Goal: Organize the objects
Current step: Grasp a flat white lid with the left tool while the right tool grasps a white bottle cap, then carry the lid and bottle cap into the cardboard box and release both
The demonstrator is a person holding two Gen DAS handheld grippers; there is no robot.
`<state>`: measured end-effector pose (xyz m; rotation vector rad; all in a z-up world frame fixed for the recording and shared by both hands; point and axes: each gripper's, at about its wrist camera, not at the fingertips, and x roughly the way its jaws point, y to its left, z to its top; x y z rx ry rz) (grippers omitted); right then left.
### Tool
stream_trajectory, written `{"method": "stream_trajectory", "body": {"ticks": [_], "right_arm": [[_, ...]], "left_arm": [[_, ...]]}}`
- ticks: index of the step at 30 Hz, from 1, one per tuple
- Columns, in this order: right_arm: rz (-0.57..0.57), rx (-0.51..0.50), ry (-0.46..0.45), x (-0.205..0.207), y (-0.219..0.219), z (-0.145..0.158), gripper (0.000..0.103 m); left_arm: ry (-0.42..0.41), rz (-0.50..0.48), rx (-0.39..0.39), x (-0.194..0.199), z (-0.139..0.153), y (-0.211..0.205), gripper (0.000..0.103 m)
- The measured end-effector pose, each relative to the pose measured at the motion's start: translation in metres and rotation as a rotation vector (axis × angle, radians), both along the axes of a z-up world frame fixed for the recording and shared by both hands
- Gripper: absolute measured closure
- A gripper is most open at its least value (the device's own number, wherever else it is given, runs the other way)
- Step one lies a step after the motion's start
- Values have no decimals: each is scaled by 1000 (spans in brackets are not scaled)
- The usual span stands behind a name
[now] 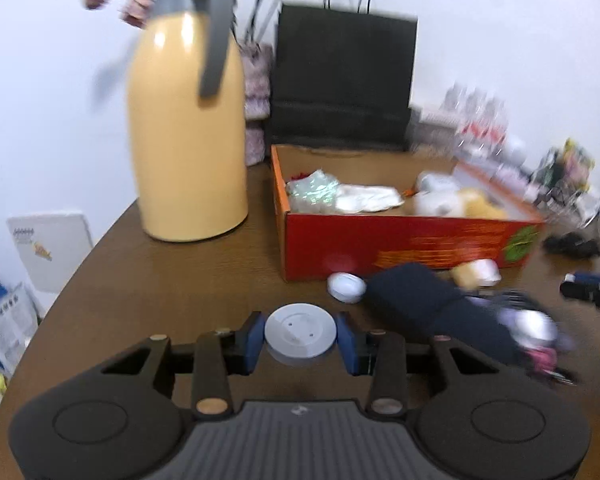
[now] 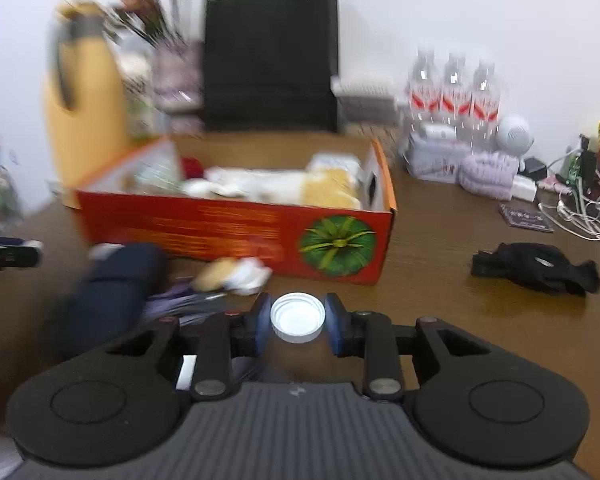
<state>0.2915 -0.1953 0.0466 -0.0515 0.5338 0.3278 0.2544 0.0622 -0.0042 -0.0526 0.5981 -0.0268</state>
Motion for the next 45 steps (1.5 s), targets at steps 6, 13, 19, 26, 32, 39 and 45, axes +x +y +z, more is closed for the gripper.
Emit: {"method": "stream_trajectory", "body": {"ticks": [6,13,19,26,32,39,45], "right_arm": [[53,157,110,-108,0,-9,74],[95,132,87,-167,2,0,73],[69,116,44,-177,-2,11,73],[74,98,83,-159,5,1,73],[131,109,87,-100,2,17,73],[239,79,39,69,14,72,73],[201,38,251,247,53,57,73]], "left_arm": [[13,-69,-54,-98,9,-31,65],[-38,-164,-16,-149,27,-61,65],[-55,-162,-19,-160,32,-62,65],[4,-160,-44,-140,17,-58,65],[10,-223,-144,-65,28,-43,65],[-2,-259,-48,124,54,-53,65],[179,-246,-37,256,21,-75,65]]}}
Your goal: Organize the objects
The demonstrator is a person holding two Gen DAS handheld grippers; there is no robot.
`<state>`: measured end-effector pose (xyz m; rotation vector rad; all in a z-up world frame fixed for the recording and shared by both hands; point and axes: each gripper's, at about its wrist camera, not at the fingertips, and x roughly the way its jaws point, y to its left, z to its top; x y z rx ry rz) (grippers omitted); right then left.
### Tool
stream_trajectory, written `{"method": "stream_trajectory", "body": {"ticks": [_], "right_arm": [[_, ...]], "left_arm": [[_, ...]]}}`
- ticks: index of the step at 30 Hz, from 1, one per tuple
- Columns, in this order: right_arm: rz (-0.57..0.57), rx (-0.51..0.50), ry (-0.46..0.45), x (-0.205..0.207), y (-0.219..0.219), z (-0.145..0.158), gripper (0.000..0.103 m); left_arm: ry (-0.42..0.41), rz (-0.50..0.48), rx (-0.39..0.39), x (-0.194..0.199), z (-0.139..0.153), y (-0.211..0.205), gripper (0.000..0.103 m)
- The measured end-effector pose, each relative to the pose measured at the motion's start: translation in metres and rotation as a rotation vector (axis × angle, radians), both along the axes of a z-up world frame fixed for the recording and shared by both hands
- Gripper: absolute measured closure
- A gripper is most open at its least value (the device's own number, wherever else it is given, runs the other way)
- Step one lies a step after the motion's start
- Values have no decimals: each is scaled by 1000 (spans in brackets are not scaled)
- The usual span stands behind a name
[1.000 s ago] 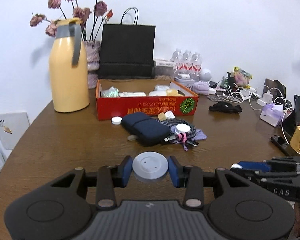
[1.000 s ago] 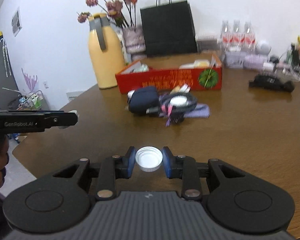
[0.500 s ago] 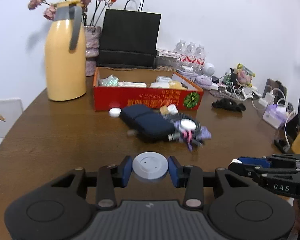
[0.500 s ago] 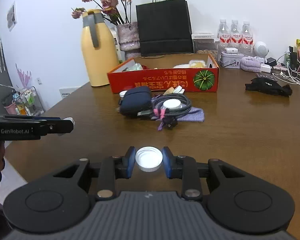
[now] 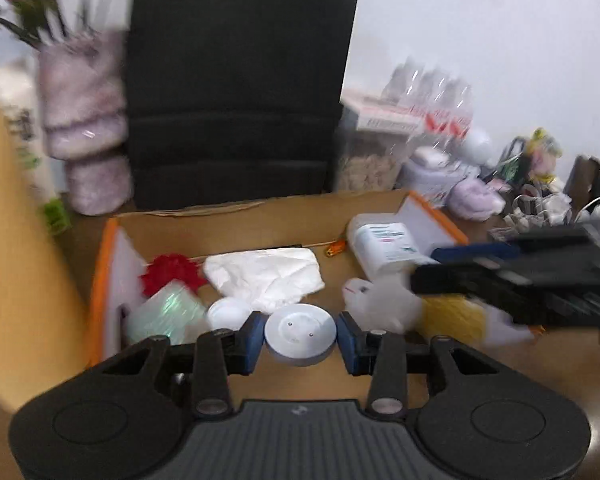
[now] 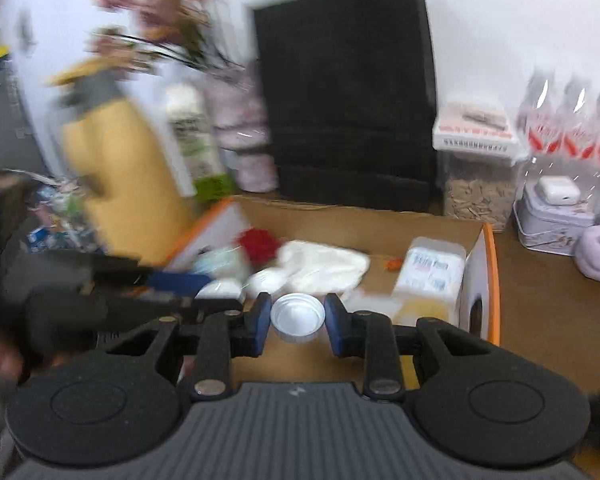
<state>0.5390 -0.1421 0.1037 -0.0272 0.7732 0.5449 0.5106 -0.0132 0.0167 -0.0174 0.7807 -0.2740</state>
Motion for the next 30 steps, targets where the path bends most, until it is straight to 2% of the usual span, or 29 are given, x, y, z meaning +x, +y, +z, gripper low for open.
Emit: {"method": "stream_trajectory", "body": {"ticks": [4,6,7,11,14,16,18,20,21,23,24,26,30], "right_arm": [[-55,-176,27,56,30,-29,72],[-50,-207,58,69,36,-41,62],[-58,-206,50,71,36,-43,53],[-91,-124,13,65,21,-26,41],[-88,-136,-37,46,16,-5,32],[-88,-139,-67,26,10,10,29],[-79,-115,-99,-5,1,24,24],[-66,-86,-128,-40,-8,32,10],[-49,-70,-146,-62,-13,34,7],[-6,-53,-160,-103,-20,35,6],[7,-49,-162,-123,-22,34,6],[14,-8,-168,-171,-33,32,2],[54,92,-155,-266,-63,17,0]], "left_arm": [[47,11,35,36,-20,-15,64],[62,-5,14,43,-24,-16,58],[63,-10,8,42,-24,-15,58],[39,-14,-18,33,-9,-5,54],[-12,15,-22,21,19,6,53],[-59,38,-13,2,41,12,52],[-107,54,5,-25,57,18,44],[-145,52,16,-61,69,22,37],[-170,34,11,-84,75,23,36],[-202,12,-16,-121,85,25,33],[-216,1,-44,-146,88,26,26],[-239,-16,-87,-194,89,28,19],[-276,-108,-98,-297,70,21,18]]}}
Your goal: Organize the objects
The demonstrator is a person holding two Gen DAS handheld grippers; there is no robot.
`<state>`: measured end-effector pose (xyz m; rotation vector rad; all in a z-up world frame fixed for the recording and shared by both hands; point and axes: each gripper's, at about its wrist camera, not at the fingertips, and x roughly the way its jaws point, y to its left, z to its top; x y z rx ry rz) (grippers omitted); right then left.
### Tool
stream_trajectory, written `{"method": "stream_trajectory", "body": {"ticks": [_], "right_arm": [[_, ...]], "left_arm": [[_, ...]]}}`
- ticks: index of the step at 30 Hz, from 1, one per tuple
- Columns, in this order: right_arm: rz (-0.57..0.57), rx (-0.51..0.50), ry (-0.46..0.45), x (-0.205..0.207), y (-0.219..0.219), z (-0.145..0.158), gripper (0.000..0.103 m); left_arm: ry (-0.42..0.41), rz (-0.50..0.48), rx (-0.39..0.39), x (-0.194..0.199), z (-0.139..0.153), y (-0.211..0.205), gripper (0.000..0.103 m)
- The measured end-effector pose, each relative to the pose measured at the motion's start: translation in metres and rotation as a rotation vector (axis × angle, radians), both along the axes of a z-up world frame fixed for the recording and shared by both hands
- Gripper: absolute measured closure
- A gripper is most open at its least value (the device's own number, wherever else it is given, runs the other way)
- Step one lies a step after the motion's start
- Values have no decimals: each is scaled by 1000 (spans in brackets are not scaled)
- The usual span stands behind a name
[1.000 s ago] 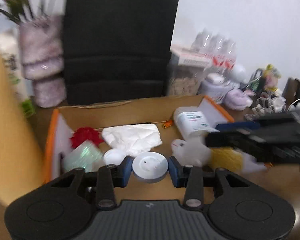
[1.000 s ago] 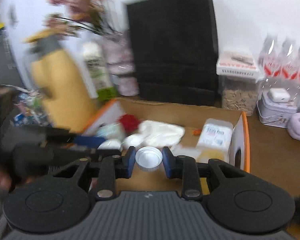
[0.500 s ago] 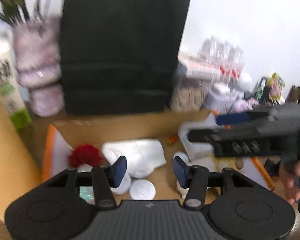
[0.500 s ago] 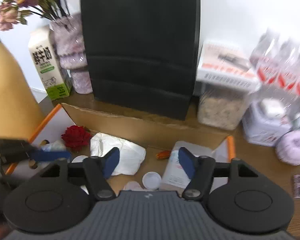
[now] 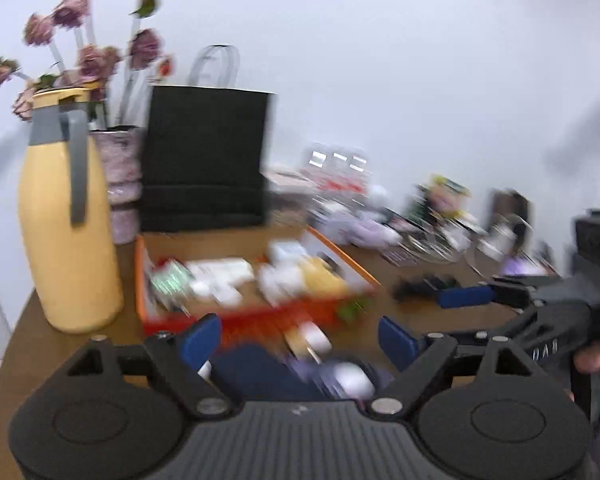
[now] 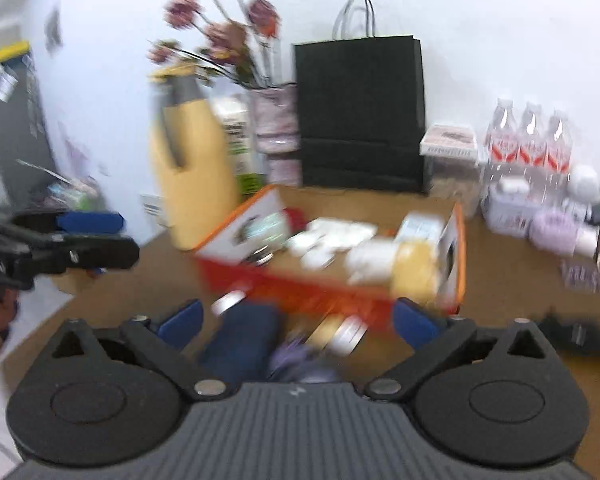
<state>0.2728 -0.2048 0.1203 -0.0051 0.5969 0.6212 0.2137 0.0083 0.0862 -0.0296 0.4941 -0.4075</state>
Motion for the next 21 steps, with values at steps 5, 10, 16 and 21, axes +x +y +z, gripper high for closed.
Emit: {"method": "stream_trajectory", "body": {"ticks": [5,10,16,21], "right_arm": [[-27,-41,85,-91,-22,-33,0],[-36,-81,10,-148,-36,-20,0],[-91,-41,-29,-128,-30,-20,0],[-64,-61,-45,-82,8,-45,5]], "left_arm": [[25,22,-34,-88,-27,-1,18],[69,96,3,-115,-38,10,18],[83,157,-14,-86,-50,15,18],[149,261,12,-35,-74,26,19]]}}
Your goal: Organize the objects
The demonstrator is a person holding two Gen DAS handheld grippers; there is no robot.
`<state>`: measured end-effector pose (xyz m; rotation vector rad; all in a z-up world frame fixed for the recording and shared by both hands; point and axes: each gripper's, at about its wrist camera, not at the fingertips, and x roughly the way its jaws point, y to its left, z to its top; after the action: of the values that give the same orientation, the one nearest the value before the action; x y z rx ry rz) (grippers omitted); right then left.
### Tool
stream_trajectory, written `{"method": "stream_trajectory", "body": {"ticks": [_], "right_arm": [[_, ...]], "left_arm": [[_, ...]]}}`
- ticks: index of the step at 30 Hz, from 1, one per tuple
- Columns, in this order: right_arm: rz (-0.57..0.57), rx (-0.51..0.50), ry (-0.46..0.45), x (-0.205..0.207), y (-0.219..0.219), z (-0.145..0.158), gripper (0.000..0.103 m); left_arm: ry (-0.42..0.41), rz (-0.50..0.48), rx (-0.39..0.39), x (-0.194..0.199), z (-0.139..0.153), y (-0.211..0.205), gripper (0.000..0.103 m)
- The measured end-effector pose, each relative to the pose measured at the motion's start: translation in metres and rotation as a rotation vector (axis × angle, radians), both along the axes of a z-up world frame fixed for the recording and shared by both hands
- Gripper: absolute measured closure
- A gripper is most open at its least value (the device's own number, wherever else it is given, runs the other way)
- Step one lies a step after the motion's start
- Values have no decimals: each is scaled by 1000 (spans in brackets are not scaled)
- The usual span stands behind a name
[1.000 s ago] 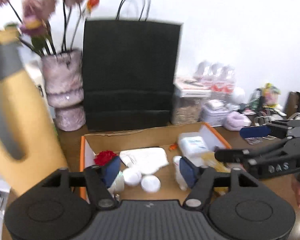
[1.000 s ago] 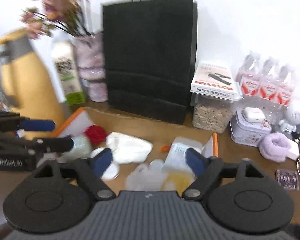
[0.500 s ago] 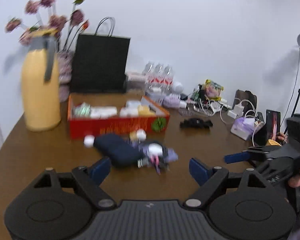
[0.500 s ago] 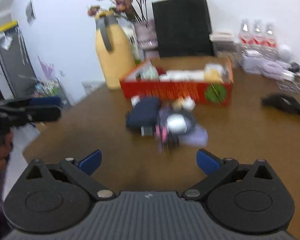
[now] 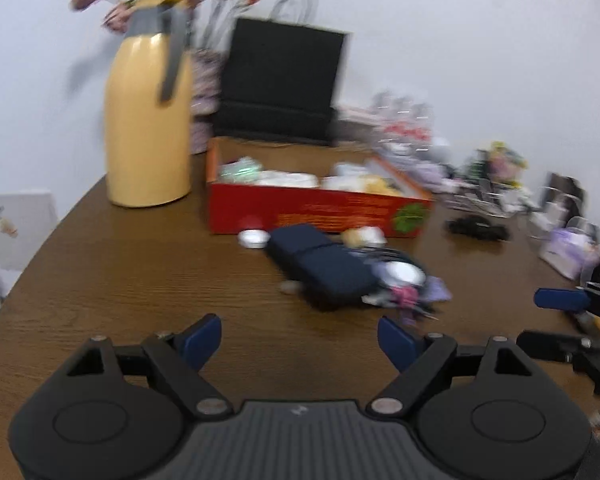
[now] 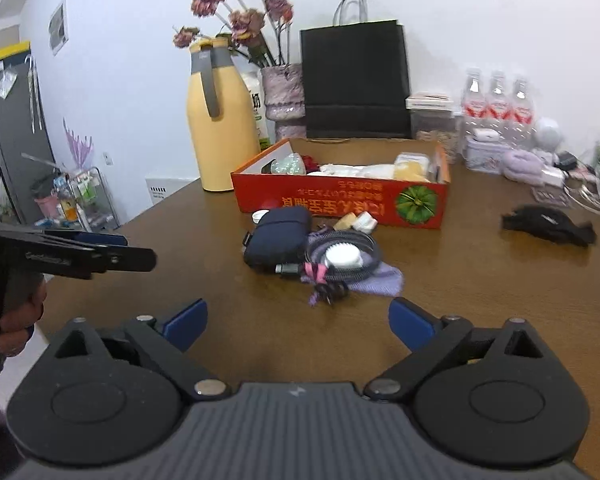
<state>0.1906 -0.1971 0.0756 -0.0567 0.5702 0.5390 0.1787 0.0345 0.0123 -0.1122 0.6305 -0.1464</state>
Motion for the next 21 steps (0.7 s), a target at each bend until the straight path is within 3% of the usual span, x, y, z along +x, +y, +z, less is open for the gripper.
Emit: {"method": "stream_trajectory", "body": {"ticks": [5,9,11,12,14,16,21], "right_arm": [[36,-44,10,63,55,-26,8],[33,-90,16,105,98,-47,10],[18,-124,25,119,112,-57,25],[14,-133,21,123,116,-62,27],[14,-111,12,124,117,-63,36],[39,-75,-6,113,110,-54,38],[255,-22,7,49,71,-24,38]], "left_arm": [[27,66,-9,38,-14,24,20],[-17,91,66,63,-28,29,22],[-35,111,115,69,-37,28,28],[-28,116,117,72,-41,29,28],[-5,123,97,73,-46,33,28],[-6,118,83,67,-45,37,28],[-43,71,-16,35,-28,50,28]]}}
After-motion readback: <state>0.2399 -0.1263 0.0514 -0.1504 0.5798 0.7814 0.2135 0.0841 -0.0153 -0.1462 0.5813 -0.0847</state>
